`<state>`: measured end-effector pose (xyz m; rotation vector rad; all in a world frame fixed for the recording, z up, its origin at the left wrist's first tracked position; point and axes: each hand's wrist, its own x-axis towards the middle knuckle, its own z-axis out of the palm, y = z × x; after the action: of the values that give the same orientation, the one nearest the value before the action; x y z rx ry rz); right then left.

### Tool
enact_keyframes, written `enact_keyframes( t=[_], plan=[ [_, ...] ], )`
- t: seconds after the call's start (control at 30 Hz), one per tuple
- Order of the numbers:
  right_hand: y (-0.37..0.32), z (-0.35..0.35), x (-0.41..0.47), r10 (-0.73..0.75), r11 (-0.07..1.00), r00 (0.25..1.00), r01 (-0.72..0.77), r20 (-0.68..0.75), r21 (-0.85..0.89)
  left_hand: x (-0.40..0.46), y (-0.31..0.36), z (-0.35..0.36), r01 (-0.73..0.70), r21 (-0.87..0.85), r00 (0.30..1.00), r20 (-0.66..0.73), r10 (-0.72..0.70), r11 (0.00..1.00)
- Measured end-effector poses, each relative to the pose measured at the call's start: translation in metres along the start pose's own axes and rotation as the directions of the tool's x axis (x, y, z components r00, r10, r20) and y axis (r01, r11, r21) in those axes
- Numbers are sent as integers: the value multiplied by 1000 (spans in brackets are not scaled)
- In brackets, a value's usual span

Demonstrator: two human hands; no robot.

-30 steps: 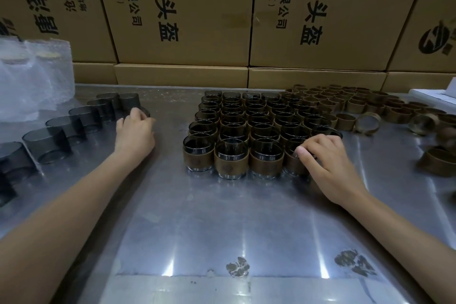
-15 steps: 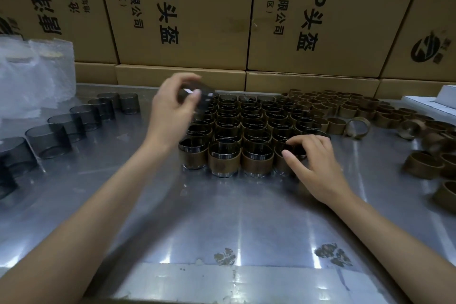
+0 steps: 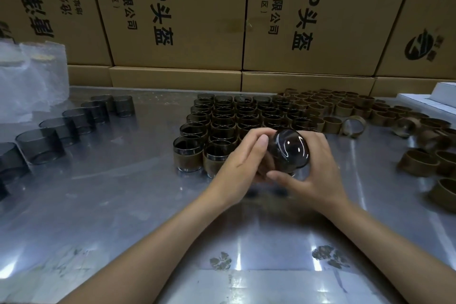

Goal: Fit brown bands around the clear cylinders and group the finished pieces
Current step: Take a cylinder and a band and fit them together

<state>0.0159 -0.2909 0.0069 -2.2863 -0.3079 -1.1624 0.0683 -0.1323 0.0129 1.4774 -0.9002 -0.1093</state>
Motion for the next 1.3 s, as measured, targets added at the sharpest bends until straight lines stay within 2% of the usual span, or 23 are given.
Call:
enact_keyframes(
  t=[0.07,0.17,0.27,0.4,0.67,0.8,0.87,0.97,1.03,1.1,1.2,1.3],
  plan=[
    [-4,-2,0,-44,999,999,44,13,28,-3,-2,1,-8,68,999,33,6,998],
    [-4,-12,0,-67,998,994,67,86,4,-3,-3,-3,-60,320,996,79,37,945],
    [-3,-19,0,5,1000,979,1,203,-30,-2,-2,-12,-99,542,993,103,51,835],
    [-1,-25,2,90,993,925,-53,370,-110,-1,5,-16,-91,768,984,166,-59,634],
    [3,-28,0,206,952,807,-36,553,-303,1,2,-19,-111,843,954,239,-181,526],
    [3,-30,1,261,940,766,-63,587,-336,0,0,-19,-137,896,971,205,-121,422],
    [5,-32,1,274,957,758,-156,592,-243,0,-1,-19,-129,897,982,176,-72,423],
    [9,-37,4,255,967,818,-232,516,-110,0,-2,-20,-114,873,991,131,-1,475],
    [15,-38,5,268,960,897,-281,352,-14,-1,-1,-19,-109,851,994,102,42,514],
    [23,-39,7,342,933,929,-354,139,69,-1,-1,-18,-80,822,997,59,54,564],
    [41,-37,8,459,889,885,-458,-76,32,-2,-1,-14,-63,763,997,16,79,643],
    [69,-29,5,550,828,831,-556,-91,-74,-4,-2,-7,-70,732,997,28,72,678]
  ],
)
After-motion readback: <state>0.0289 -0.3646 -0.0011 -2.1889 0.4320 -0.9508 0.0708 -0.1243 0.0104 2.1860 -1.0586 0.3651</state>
